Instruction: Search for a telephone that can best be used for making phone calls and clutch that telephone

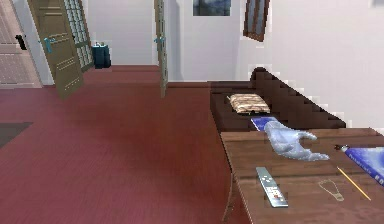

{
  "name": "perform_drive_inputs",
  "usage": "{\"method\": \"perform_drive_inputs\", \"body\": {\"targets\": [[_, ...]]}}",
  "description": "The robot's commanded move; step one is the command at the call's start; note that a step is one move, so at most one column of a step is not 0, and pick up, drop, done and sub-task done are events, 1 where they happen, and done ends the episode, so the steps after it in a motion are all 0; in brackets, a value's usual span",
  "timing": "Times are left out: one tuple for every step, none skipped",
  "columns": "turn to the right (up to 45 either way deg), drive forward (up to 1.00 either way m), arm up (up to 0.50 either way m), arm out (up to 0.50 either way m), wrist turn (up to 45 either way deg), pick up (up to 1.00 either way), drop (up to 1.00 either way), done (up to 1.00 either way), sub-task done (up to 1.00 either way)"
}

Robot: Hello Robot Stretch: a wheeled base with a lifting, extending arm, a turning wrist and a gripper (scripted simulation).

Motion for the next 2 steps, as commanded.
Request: {"method": "perform_drive_inputs", "body": {"targets": [[0.0,0.00,0.00,0.00,0.0,1.00,0.00,0.00,0.00],[0.0,0.00,0.10,0.00,0.0,0.00,0.00,0.00,0.00]]}}
